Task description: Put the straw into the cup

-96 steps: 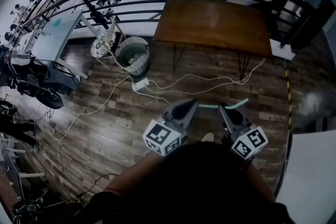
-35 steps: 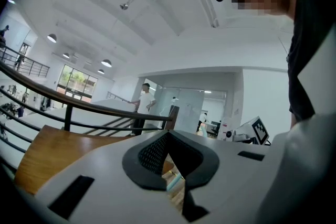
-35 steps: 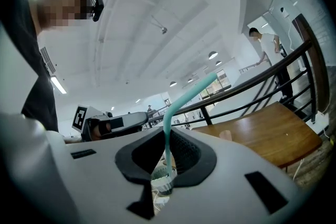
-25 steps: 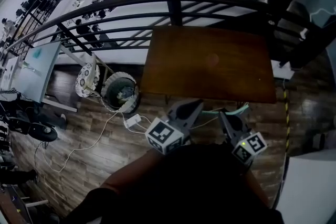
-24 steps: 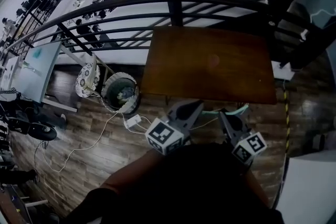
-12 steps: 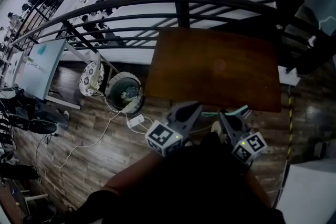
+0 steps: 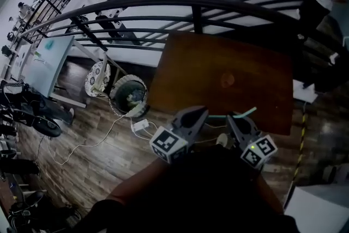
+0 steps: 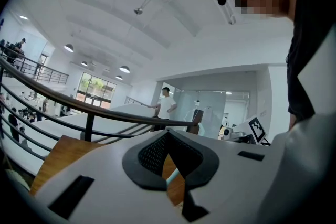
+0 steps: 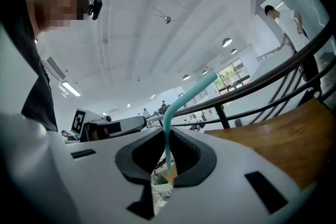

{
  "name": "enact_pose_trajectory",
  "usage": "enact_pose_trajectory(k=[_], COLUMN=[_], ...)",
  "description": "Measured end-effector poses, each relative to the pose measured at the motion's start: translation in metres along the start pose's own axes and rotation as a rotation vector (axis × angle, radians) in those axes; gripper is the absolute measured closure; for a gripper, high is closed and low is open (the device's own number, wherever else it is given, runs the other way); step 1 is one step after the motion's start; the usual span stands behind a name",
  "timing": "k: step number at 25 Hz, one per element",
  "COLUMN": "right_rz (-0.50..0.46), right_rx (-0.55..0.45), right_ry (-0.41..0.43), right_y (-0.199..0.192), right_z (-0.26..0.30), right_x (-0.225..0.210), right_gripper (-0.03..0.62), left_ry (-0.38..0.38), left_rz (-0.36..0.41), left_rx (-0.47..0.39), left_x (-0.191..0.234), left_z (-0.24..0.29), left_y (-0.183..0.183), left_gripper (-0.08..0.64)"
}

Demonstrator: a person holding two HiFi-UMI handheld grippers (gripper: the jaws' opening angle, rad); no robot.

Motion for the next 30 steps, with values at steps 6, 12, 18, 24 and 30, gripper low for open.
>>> enact_pose_trajectory(k=[6,12,18,24,30], right_rz=[-0.005,-0.006,0.026,0.047,0.051], right_rx=[0.01,0.034,0.074,0.111,0.098], right_ry=[0.053,0.101,0.147,0.161,0.105], right_y=[0.044,0.071,0.069,0.063,0.073], right_z=[0.013,0.009,0.015,0.033,0.045], right_x=[-0.063,-0.122,-0.157,-0.183,-0.208], right_gripper=[0.554,0.554,0.554,0.554,0.554], left_ry=[0.051,0.105,0.14,0.163,0.146], left_rz=[-0.06,-0.037,-0.067,-0.091,-0.103], left_rx=[0.011,-0.017,0.004,0.013,0.034], left_x=[0.005,0.004,0.005,0.024,0.052], left_z=[0.07,0.127,0.155,0.172,0.192], left_y=[0.015,0.021,0.009,-0.001,0.001], left_gripper=[0.549,0.549,0.549,0.549,0.549])
Point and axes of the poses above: the fingertips, and each gripper's own axes: z forward along the fingers, x to its left, y out of its top, the point moved 6 cm from there along -z, backward along the fingers, and after that the axes turned 2 degrees about -y, right-handed, at the moved point
